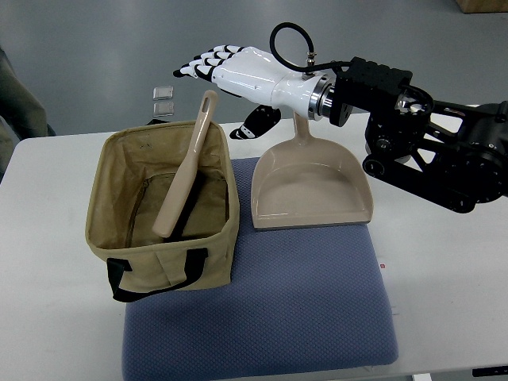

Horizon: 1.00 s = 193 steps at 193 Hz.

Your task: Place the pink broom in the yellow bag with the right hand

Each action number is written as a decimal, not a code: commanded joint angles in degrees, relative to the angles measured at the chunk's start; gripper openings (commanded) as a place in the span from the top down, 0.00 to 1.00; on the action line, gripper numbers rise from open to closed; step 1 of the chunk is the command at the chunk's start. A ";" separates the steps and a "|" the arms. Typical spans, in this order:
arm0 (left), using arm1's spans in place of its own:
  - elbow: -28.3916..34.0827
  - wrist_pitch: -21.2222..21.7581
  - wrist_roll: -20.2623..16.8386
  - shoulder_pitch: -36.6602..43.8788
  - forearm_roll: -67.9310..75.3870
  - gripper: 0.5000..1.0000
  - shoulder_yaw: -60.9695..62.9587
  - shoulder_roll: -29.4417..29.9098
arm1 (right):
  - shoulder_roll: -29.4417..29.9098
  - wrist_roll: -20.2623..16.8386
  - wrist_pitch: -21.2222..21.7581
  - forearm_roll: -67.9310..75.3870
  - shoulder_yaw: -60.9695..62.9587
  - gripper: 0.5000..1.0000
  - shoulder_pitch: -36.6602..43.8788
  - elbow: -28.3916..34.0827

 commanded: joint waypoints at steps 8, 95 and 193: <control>0.00 0.00 0.00 0.00 0.00 0.00 0.00 0.00 | -0.93 -0.04 -0.26 0.16 1.45 0.14 -0.99 0.07; 0.00 0.00 0.00 0.00 0.00 0.00 0.00 0.00 | -6.73 -2.32 -0.88 18.61 21.92 0.15 -15.57 -0.28; 0.00 0.00 0.00 0.00 0.00 0.00 0.00 0.00 | 4.70 -7.24 -0.88 41.47 53.31 0.15 -35.00 -6.87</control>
